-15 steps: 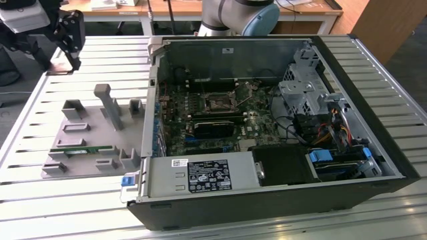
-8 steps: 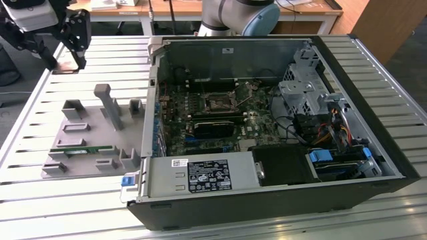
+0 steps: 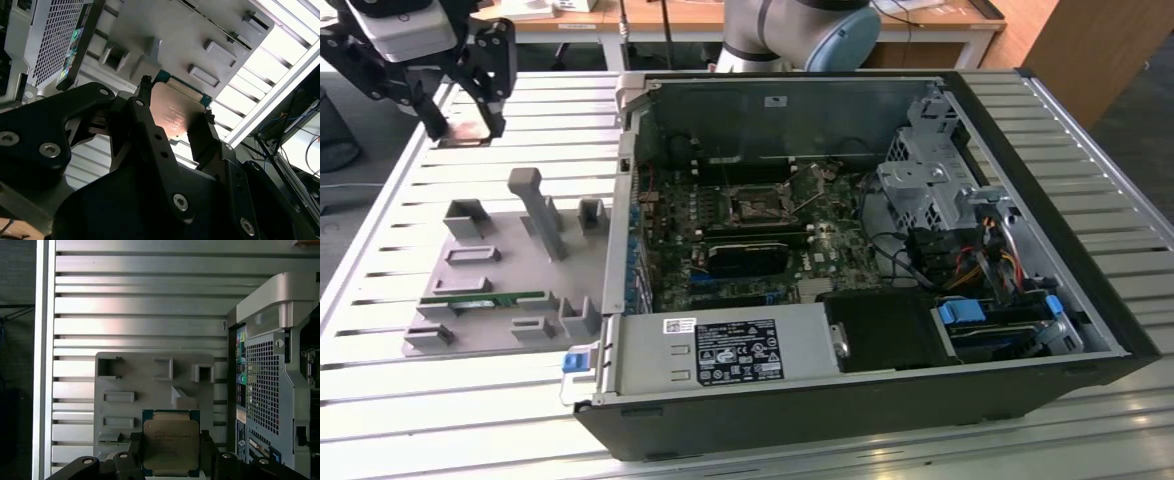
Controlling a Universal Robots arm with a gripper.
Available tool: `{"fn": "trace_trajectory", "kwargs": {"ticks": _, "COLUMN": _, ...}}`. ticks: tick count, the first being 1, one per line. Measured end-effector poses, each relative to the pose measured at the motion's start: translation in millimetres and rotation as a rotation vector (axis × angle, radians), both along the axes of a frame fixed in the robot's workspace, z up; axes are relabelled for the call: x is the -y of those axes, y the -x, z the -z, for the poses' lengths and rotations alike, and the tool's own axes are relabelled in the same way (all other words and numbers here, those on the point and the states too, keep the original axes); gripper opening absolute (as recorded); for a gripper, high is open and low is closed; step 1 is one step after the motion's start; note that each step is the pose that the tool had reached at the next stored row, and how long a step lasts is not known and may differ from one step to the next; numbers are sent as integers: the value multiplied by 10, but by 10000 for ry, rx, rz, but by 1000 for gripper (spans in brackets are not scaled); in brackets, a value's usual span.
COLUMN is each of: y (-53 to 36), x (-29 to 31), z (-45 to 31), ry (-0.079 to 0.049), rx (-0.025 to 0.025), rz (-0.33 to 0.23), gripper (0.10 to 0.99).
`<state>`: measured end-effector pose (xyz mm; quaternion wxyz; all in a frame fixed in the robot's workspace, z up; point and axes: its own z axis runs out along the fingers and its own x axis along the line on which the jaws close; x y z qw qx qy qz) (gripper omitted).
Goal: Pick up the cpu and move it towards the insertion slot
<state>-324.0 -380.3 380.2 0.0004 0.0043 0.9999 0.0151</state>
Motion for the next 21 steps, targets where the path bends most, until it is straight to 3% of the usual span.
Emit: {"fn": "trace_trajectory", "kwargs": {"ticks": 21, "y": -238, "x": 0, "z": 0, "ry": 0, "rx": 0, "rz": 0, "gripper": 541}}
